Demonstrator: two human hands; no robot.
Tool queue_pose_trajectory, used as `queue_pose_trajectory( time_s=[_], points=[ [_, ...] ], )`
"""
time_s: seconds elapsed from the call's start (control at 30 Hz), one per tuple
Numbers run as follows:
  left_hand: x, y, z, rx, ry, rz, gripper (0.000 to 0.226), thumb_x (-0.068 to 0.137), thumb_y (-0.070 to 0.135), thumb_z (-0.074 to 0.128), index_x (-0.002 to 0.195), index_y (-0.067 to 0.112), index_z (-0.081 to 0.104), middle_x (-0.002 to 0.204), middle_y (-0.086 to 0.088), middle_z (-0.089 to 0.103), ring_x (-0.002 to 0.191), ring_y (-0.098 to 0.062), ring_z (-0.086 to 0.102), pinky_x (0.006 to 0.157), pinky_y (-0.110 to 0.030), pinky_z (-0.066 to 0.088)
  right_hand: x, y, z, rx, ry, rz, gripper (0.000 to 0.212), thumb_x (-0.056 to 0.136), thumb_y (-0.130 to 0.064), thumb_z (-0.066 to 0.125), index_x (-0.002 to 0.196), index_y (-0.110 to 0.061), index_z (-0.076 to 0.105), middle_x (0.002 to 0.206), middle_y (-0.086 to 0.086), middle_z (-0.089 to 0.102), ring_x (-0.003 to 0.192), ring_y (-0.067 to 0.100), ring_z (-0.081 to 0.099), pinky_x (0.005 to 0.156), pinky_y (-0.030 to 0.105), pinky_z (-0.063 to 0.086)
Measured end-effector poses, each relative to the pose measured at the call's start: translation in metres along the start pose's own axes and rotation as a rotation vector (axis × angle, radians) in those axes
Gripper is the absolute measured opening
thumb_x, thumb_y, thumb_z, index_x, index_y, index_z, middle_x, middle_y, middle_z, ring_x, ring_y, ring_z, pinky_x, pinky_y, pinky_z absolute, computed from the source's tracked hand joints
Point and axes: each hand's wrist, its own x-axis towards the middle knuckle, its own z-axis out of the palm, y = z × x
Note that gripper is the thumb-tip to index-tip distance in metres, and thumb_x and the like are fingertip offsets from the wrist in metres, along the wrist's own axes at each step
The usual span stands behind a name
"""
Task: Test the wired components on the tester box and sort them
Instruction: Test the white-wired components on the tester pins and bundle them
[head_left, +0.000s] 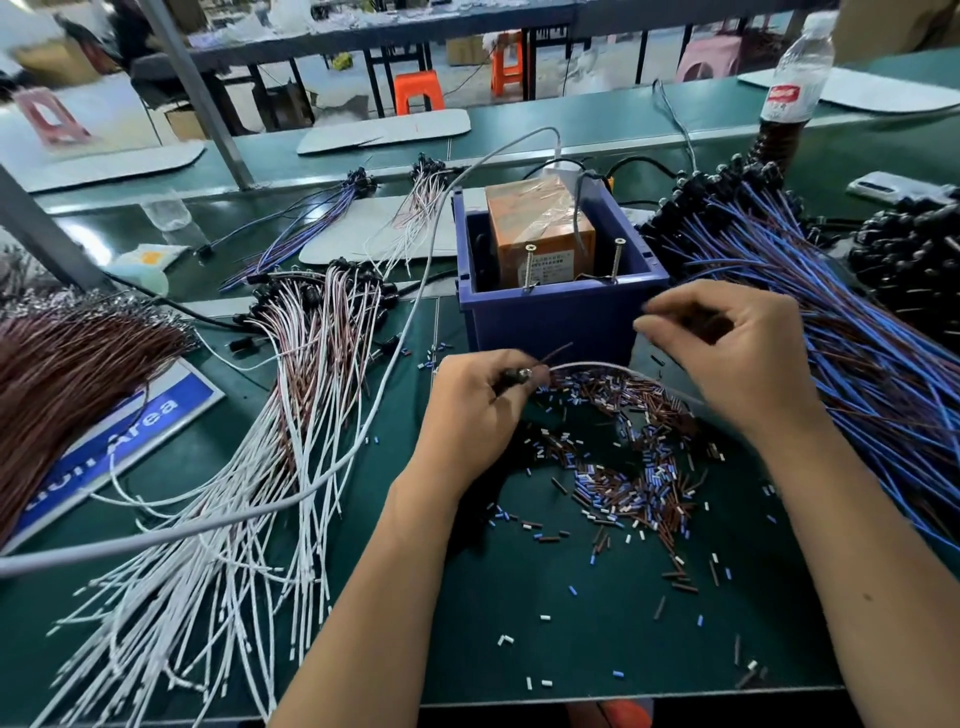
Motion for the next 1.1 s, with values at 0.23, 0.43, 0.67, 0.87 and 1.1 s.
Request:
queue_pose_trajectory(
  time_s=[0.23,0.43,0.67,0.87,1.1],
  points=[
    [0.002,0.010,0.007,-0.133,0.093,-0.007,0.018,0.096,0.019,0.070,0.080,0.010,0.075,0.057,0.003,0.057,0.054,-0.014,0.049,0.056,-0.033,0.043,-0.030,-0.044,0.034,-0.091,0.112,-0.134,0.050,0.107,-0.034,0.060,0.063,-0.010,0.065,0.050,-0.001,0.056,0.045,0.015,0.051,0.048,0.033,0.039],
    [-0.002,0.014,0.010,-0.299,-0.026,-0.093,0.017,0.099,0.014,0.068,0.087,0.007,0.079,0.058,0.007,0.057,0.055,-0.009,0.048,0.058,-0.027,0.040,-0.039,-0.048,0.043,0.702,0.347,0.689,0.039,0.111,-0.042,0.043,0.092,-0.015,0.064,0.052,-0.003,0.052,0.039,0.010,0.038,0.038,0.020,0.026],
    [-0.001,0.018,0.003,-0.700,0.004,-0.186,0.023,0.105,0.014,0.056,0.100,0.005,0.077,0.072,-0.007,0.070,0.043,-0.003,0.037,0.044,-0.017,0.027,-0.003,-0.032,0.000,0.809,0.606,0.486,0.048,0.109,-0.031,0.040,0.064,-0.024,0.055,0.046,-0.004,0.037,0.038,0.016,0.026,0.042,0.022,0.020],
    [0.001,0.025,0.005,-1.074,-0.098,-0.247,0.027,0.105,0.020,0.050,0.099,0.011,0.075,0.127,-0.016,0.072,0.041,-0.001,0.024,0.043,-0.018,0.018,-0.026,-0.041,0.026,0.441,-0.204,0.241,0.048,0.108,-0.037,0.044,0.067,-0.018,0.063,0.047,0.001,0.049,0.038,0.011,0.040,0.040,0.019,0.031],
    [0.000,0.025,0.011,-0.980,-0.178,-0.272,0.033,0.099,0.034,0.059,0.113,0.011,0.078,0.073,-0.010,0.046,0.056,-0.026,0.018,0.055,-0.034,0.012,-0.028,-0.048,0.051,0.220,-0.297,0.110,0.046,0.107,-0.032,0.049,0.064,-0.019,0.061,0.047,-0.010,0.049,0.042,0.006,0.042,0.046,0.021,0.031]
  ],
)
